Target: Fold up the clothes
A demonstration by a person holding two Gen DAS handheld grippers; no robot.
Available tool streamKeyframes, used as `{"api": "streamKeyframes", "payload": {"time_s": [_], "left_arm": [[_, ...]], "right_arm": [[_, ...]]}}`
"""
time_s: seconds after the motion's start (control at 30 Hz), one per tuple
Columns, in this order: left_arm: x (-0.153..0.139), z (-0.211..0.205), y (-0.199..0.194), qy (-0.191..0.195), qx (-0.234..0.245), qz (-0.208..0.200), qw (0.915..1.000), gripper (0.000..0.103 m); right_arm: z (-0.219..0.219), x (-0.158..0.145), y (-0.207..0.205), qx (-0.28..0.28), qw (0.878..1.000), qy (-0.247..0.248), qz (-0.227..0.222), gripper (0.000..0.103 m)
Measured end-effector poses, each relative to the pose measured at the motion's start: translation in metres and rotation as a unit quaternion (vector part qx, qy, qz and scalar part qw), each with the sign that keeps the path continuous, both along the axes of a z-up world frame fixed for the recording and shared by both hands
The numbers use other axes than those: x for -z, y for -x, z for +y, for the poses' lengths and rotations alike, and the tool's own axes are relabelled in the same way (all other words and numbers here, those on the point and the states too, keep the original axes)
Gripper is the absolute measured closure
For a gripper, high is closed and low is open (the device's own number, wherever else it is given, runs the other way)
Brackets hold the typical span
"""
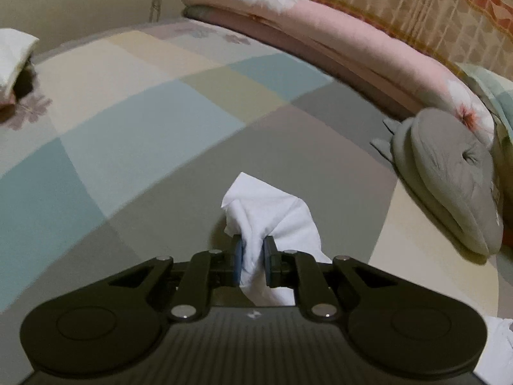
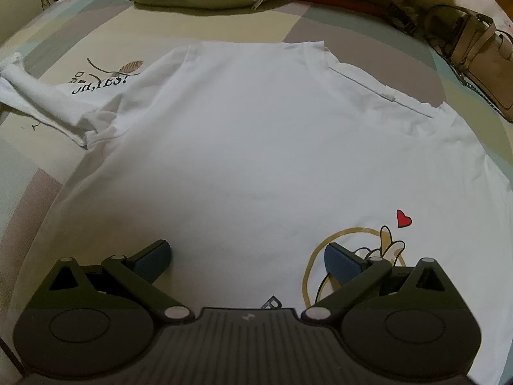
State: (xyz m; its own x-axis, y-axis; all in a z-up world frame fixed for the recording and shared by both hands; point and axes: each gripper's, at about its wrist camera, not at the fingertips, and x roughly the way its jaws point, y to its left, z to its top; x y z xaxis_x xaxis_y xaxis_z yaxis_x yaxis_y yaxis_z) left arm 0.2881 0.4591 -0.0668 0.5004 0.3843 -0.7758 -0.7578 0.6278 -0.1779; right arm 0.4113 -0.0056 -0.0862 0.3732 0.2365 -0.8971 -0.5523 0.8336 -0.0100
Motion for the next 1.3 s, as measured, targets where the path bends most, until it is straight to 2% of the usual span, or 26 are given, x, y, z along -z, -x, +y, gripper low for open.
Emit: {"api": "streamKeyframes", "payload": {"time_s": [0.3, 0.43, 0.57, 0.7, 0.73, 0.77, 0.83, 0.87, 1.03, 1.1, 1.17, 1.27, 1.3], "left_arm": [[-0.018, 0.004, 0.026, -0.021, -0.014, 0.032, 0.9992, 0.091], [-0.018, 0.011, 0.020, -0.017, -0.014, 0.028, 0.9994, 0.091], [-0.021, 0.007, 0.018, -0.030, -0.003, 0.027, 0.9992, 0.091], [-0.004, 0.009, 0.033, -0.004, -0.027, 0.044, 0.9987, 0.090], [0.001, 0.008, 0.038, 0.004, -0.034, 0.046, 0.9984, 0.088], [0.006, 0.008, 0.042, 0.011, -0.042, 0.046, 0.9980, 0.085], [0.013, 0.006, 0.047, 0.018, -0.049, 0.047, 0.9975, 0.082], [0.015, 0.005, 0.049, 0.020, -0.051, 0.047, 0.9974, 0.076], [0.023, 0.005, 0.061, 0.039, -0.063, 0.020, 0.9971, 0.058], [0.028, 0.008, 0.064, 0.049, -0.070, 0.015, 0.9962, 0.057], [0.030, 0.009, 0.064, 0.051, -0.072, 0.010, 0.9961, 0.057], [0.032, 0.009, 0.065, 0.047, -0.068, 0.003, 0.9966, 0.058], [0.033, 0.009, 0.065, 0.044, -0.066, 0.003, 0.9968, 0.060]], "right_arm": [[0.000, 0.000, -0.001, -0.002, 1.000, -0.001, 0.002, 0.000], [-0.001, 0.000, -0.002, -0.008, 1.000, 0.001, 0.004, 0.000], [0.003, -0.014, -0.011, -0.027, 0.999, -0.018, 0.022, 0.000], [0.018, -0.042, -0.033, -0.072, 0.995, -0.067, 0.005, 0.000], [0.025, -0.048, -0.040, -0.090, 0.993, -0.074, -0.003, 0.005], [0.034, -0.053, -0.048, -0.108, 0.991, -0.081, -0.009, 0.008], [0.058, -0.059, -0.070, -0.148, 0.985, -0.092, -0.013, 0.022], [0.070, -0.061, -0.080, -0.167, 0.981, -0.097, -0.013, 0.024], [0.145, -0.057, -0.109, -0.293, 0.950, -0.108, -0.012, 0.046], [0.173, -0.047, -0.116, -0.330, 0.939, -0.100, 0.003, 0.053], [0.193, -0.037, -0.121, -0.359, 0.928, -0.094, 0.030, 0.054], [0.208, -0.025, -0.115, -0.402, 0.912, -0.070, 0.043, 0.055], [0.211, -0.021, -0.112, -0.416, 0.907, -0.056, 0.044, 0.059]]}}
